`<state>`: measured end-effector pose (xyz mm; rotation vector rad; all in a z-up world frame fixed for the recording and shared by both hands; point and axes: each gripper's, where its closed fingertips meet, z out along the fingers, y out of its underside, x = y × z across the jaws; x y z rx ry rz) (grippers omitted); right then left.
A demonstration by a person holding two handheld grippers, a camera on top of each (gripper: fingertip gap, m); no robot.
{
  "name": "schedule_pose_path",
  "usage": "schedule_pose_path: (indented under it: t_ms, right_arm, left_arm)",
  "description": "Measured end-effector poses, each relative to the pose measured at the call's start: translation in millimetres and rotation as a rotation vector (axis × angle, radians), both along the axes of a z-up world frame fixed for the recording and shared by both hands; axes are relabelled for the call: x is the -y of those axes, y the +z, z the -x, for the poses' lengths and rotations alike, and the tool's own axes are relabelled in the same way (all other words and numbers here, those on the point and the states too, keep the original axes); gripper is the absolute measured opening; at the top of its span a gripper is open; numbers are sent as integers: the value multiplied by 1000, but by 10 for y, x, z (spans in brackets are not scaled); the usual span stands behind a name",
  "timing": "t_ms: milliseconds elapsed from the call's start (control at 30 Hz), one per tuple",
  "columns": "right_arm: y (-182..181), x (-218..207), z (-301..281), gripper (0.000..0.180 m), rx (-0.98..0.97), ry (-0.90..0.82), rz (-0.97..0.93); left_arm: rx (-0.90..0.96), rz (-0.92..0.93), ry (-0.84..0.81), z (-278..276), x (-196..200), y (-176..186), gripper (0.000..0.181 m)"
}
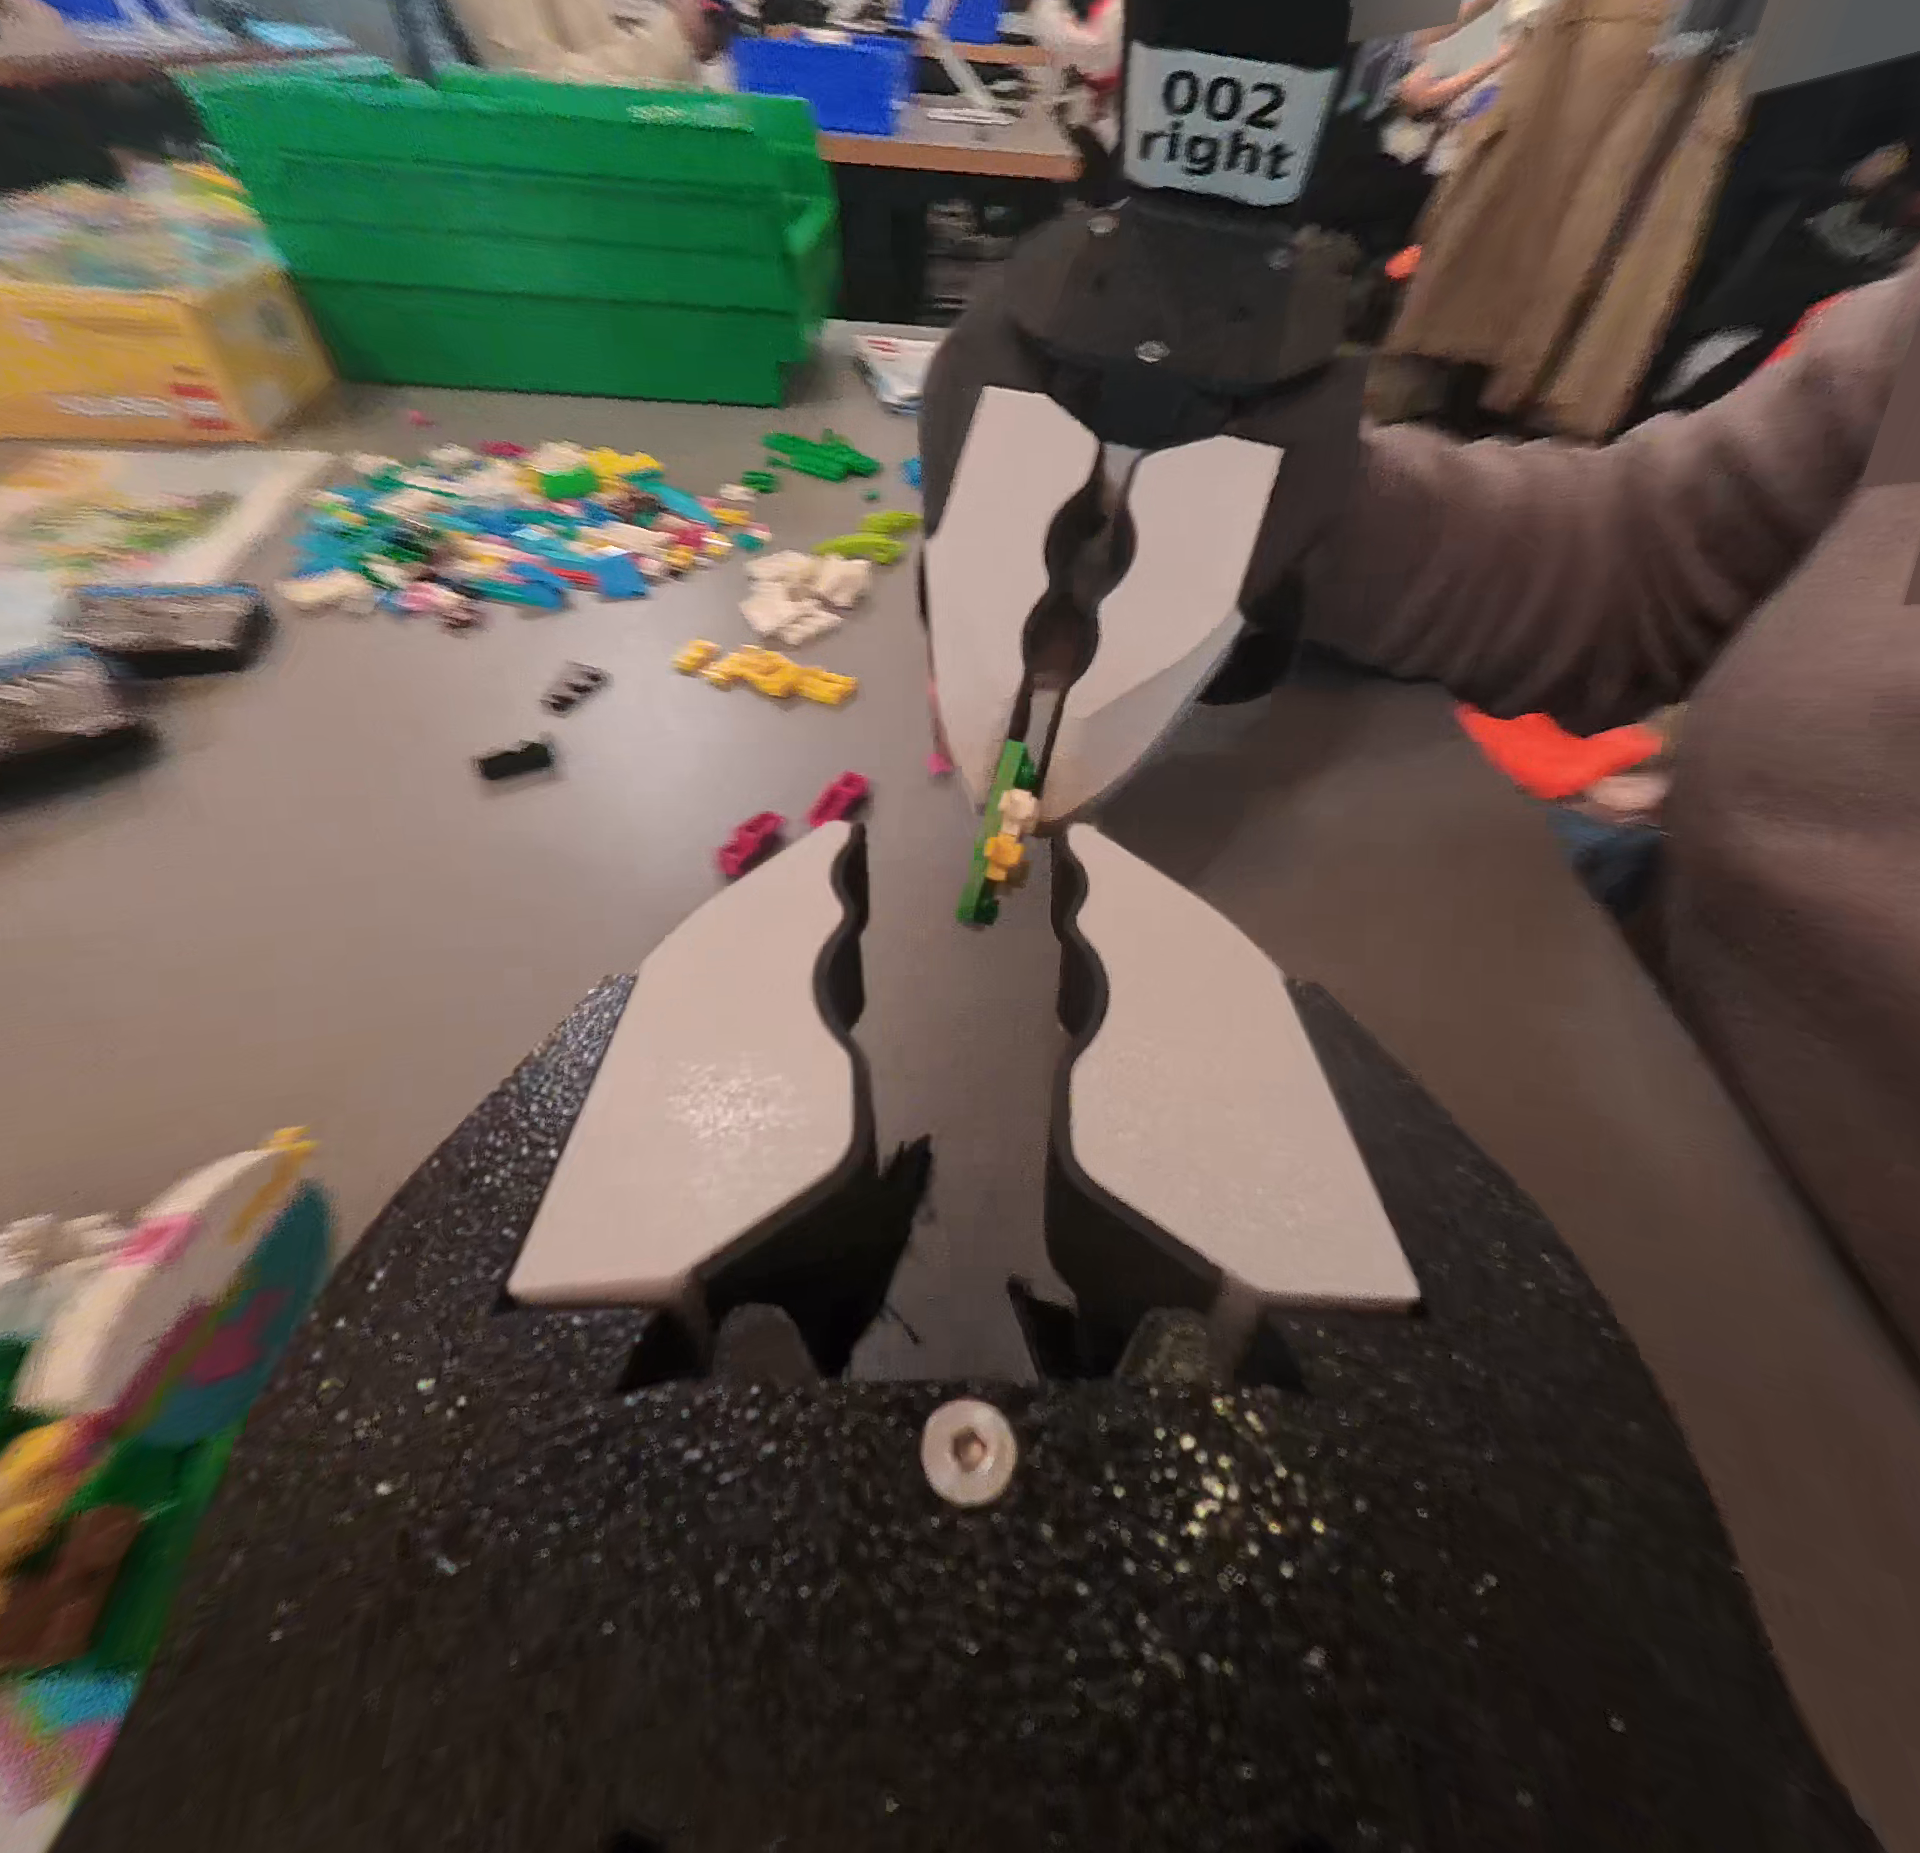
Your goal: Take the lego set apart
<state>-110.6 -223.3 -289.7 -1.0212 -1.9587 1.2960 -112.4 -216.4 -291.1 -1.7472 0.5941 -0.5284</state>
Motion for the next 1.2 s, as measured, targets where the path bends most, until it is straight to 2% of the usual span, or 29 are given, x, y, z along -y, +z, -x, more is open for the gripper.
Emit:
schedule_pose_path:
  t_ms: [100, 167, 233, 267, 300, 400, 533, 567, 633, 667, 767, 900, 1000, 1200]
  right_arm:
    - [-63, -50, 39, 3, 15, -47, -50]
    - [-117, -55, 52, 3, 24, -57, -93]
    - [-150, -57, 59, 3, 24, -63, -132]
    - [-155, -52, 60, 3, 23, -64, -140]
    - [-153, -45, 62, 3, 21, -63, -141]
    - [-146, -12, 70, 3, 14, -56, -133]
    - [-166, -39, 77, 3, 5, -69, -173]
    - [-154, -53, 77, 3, -3, -74, -175]
    - [-124, -54, 72, 3, -18, -73, -173]
    - [-117, -51, 69, 3, -24, -70, -177]
    - [-114, -43, 61, 3, -37, -64, -198]
    - [-94, -19, 47, 3, -41, -52, -180]
    - [-5, -26, 83, 4, -49, -93, -81]
    - [115, -14, 134, 3, 16, -123, 317]
  left_arm:
    - [-250, -172, 94, 95, -35, 38, 35]
    - [-360, -239, 100, 61, -17, 22, 30]
    - [-412, -278, 93, 23, 1, 8, 19]
    - [-431, -313, 101, 28, 5, 35, 2]
    - [-451, -349, 90, 22, 19, 62, 0]
    - [-460, -313, 72, 40, 16, 35, 0]
    - [-447, -364, 132, 132, 8, 158, 0]
    - [-449, -345, 99, 95, 30, 132, 13]
    - [-451, -278, 52, 35, 47, 19, 24]
    - [-467, -263, 55, 34, 35, -24, 24]
    - [-513, -291, 65, 32, 26, -42, 9]
    - [-521, -291, 20, 13, 67, -23, 6]
    - [-563, -369, 47, 43, 72, 62, 5]
    - [-805, -592, 150, 72, 85, 190, 4]
